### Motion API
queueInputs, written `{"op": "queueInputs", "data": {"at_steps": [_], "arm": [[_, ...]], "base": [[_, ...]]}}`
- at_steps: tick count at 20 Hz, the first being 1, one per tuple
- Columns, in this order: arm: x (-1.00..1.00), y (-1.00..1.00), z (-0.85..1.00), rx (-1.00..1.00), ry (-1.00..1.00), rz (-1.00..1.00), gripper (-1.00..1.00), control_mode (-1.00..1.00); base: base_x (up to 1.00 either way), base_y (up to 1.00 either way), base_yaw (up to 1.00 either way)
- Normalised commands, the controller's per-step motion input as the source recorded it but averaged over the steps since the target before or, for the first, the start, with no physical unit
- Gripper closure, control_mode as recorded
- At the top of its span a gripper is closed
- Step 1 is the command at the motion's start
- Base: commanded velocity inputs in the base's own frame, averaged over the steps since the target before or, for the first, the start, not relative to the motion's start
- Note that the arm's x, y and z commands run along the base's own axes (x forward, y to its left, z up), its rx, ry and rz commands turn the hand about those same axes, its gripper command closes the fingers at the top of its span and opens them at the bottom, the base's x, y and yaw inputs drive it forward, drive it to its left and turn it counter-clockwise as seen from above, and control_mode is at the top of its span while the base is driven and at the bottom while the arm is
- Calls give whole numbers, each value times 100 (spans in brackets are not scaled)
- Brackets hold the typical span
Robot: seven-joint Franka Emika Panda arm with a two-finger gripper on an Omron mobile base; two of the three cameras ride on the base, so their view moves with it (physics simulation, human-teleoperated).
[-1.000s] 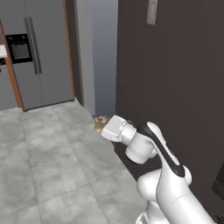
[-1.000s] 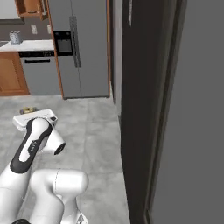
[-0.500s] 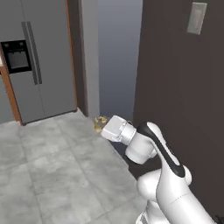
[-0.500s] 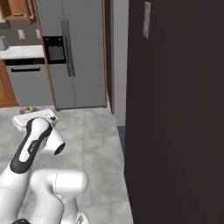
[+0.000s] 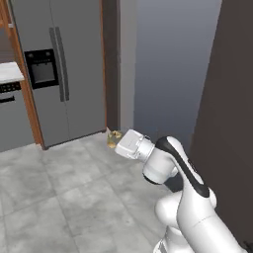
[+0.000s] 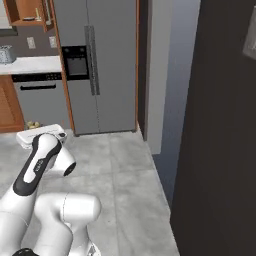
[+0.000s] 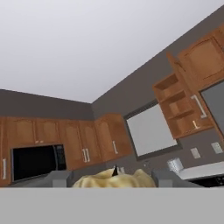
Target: Pick the candle and candle from the dining table and place them in the open cabinet. Close the cabinet after placing the objects.
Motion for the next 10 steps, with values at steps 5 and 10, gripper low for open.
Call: {"op": "queueInputs", "data": {"at_steps": [5,10], "arm": [[0,0,0,0,0,0,100,100],[0,0,0,0,0,0,100,100]], "base": [[21,100,0],[35,99,0]]}}
